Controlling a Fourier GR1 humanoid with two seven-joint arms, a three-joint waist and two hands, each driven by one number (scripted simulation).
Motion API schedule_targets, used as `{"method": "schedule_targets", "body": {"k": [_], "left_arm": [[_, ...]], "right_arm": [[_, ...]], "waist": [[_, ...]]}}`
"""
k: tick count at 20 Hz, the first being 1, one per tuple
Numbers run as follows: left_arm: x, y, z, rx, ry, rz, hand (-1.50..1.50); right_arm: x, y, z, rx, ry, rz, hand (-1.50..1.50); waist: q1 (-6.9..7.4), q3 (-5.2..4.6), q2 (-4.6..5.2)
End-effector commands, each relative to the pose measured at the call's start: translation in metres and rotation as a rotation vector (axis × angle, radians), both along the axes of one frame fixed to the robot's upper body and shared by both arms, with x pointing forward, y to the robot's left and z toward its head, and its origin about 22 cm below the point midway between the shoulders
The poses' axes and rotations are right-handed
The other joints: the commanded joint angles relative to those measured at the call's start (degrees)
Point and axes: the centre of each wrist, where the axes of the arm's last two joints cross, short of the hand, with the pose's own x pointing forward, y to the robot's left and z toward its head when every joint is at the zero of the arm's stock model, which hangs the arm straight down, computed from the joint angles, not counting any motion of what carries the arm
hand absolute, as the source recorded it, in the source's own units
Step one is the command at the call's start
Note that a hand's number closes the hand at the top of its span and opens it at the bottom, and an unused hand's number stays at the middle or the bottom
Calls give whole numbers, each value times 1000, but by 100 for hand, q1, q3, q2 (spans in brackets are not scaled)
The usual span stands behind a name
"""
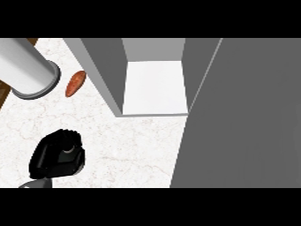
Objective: Pick up the wine, place it into the cabinet and close the cabinet
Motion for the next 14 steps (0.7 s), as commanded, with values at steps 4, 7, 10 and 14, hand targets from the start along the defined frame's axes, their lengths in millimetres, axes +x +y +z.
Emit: {"method": "schedule_targets", "body": {"k": [4,7,10,14], "left_arm": [[-11,-45,-13,-76,40,-47,150],[-13,-58,12,-77,41,-78,150],[-11,-66,21,-84,33,-106,150],[1,-106,44,-97,34,-135,150]], "right_arm": [[-19,-8,22,29,-98,-20,-150],[-32,-19,20,19,-63,-27,-150],[-39,-19,25,40,-73,-19,-150],[-37,-21,28,25,-66,2,-150]], "waist": [[42,-72,57],[28,-57,40],[22,-63,41],[7,-63,51]]}}
